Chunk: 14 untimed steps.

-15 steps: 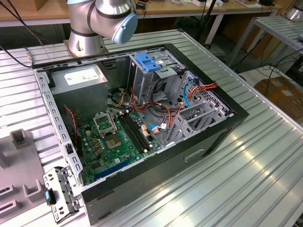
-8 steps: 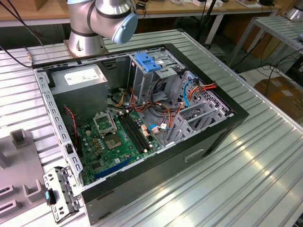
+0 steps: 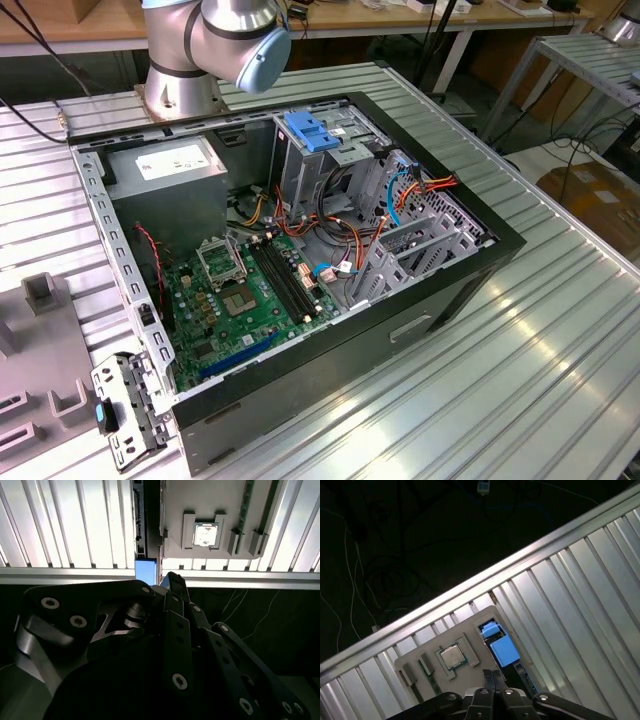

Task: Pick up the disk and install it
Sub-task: 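Pick up the disk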

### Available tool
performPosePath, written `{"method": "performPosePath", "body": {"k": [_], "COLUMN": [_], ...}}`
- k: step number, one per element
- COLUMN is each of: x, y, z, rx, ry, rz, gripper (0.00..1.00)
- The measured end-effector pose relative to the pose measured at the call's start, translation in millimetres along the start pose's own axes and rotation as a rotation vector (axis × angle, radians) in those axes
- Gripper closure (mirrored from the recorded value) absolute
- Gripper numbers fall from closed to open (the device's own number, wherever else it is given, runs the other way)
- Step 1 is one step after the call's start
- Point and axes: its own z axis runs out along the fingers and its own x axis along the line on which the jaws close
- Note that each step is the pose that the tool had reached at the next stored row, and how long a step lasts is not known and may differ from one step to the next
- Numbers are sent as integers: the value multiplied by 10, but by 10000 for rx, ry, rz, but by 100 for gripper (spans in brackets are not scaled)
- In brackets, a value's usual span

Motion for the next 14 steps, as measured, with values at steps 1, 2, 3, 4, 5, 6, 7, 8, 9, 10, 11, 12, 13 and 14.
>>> {"method": "performPosePath", "body": {"k": [1, 2, 3, 4, 5, 6, 7, 8, 9, 10, 11, 12, 13, 14], "x": [-1, -1, -1, -2, -3, -5, -6, -8, -12, -27, -46, -88, -121, -135], "y": [0, 0, 0, 0, 0, 0, 2, 3, 6, 13, 24, 47, 67, 78], "z": [4, 7, 9, 10, 11, 16, 21, 25, 32, 44, 53, 63, 70, 78], "rx": [65, 116, 223, 275, 288, 295, 304, 310, 316, 321, 325, 327, 328, 331], "ry": [-33, -59, -116, -142, -154, -162, -165, -167, -169, -170, -169, -169, -169, -170], "rz": [-78, -134, -238, -308, -378, -484, -603, -712, -818, -936, -988, -1035, -1067, -1104], "gripper": [89, 89, 89, 89, 89, 89, 89, 89, 89, 89, 89, 89, 89, 89]}}
